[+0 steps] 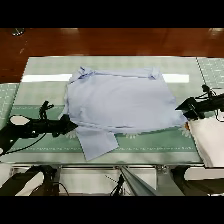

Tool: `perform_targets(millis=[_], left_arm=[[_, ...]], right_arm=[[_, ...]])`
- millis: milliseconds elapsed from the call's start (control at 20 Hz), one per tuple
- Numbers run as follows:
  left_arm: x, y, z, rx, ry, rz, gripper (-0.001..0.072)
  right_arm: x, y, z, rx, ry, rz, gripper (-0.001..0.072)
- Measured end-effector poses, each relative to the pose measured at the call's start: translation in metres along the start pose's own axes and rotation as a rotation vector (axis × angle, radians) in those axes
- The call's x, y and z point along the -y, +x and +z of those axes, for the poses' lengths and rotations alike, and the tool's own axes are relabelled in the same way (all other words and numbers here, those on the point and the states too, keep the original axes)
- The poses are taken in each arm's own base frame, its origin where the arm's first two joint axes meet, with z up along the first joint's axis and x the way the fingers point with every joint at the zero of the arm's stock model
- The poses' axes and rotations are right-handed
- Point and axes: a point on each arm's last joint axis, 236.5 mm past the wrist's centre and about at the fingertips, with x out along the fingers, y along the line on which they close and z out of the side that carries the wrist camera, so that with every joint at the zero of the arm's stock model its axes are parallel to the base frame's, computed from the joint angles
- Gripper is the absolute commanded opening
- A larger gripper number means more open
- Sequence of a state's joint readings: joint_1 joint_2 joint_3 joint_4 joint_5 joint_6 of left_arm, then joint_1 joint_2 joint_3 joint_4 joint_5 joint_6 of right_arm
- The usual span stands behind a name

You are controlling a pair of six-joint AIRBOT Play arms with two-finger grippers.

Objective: Fold the shirts.

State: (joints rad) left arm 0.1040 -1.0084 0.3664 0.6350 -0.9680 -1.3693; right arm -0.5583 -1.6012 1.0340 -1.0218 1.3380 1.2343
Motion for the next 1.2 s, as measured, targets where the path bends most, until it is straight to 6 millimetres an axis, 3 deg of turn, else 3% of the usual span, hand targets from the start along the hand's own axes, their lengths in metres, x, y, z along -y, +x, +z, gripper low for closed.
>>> perform_targets(millis=[50, 100, 250, 400, 550, 700, 800, 850, 950, 1100, 1200], left_arm=[[0.0, 0.0, 0.0, 0.0, 0.0, 0.0, 0.0023], [0.0, 0.0, 0.0, 0.0, 0.0, 0.0, 0.0024], [0.007, -0.004, 0.007, 0.013, 0.019, -0.01, 0.0023], [0.04, -0.027, 0.037, 0.082, 0.099, -0.053, 0.0023], [0.106, -0.08, 0.088, 0.238, 0.246, -0.12, 0.0023], [0.199, -0.163, 0.127, 0.449, 0.451, -0.201, 0.0023], [0.26, -0.227, 0.129, 0.588, 0.598, -0.25, 0.0023], [0.284, -0.256, 0.125, 0.651, 0.669, -0.254, 0.0022], [0.319, -0.314, 0.112, 0.787, 0.792, -0.21, 0.0023], [0.331, -0.381, 0.086, 0.927, 0.873, -0.052, 0.0023], [0.331, -0.424, 0.059, 1.029, 0.905, 0.049, 0.0022]], right_arm=[[-0.001, 0.007, -0.001, -0.016, -0.017, -0.016, 0.0079], [-0.004, 0.012, 0.0, -0.023, -0.039, -0.03, 0.0024], [-0.025, 0.01, 0.007, -0.028, -0.122, -0.045, 0.0024], [-0.076, -0.023, 0.027, 0.048, -0.231, -0.006, 0.0024], [-0.152, -0.085, 0.053, 0.234, -0.365, 0.045, 0.0023], [-0.239, -0.168, 0.055, 0.465, -0.522, 0.09, 0.0023], [-0.289, -0.229, 0.036, 0.623, -0.618, 0.111, 0.0023], [-0.312, -0.261, 0.018, 0.707, -0.67, 0.123, 0.0023], [-0.34, -0.314, -0.02, 0.86, -0.743, 0.11, 0.0024], [-0.352, -0.373, -0.083, 1.046, -0.785, 0.048, 0.0024], [-0.35, -0.397, -0.129, 1.131, -0.808, -0.001, 0.0024]])
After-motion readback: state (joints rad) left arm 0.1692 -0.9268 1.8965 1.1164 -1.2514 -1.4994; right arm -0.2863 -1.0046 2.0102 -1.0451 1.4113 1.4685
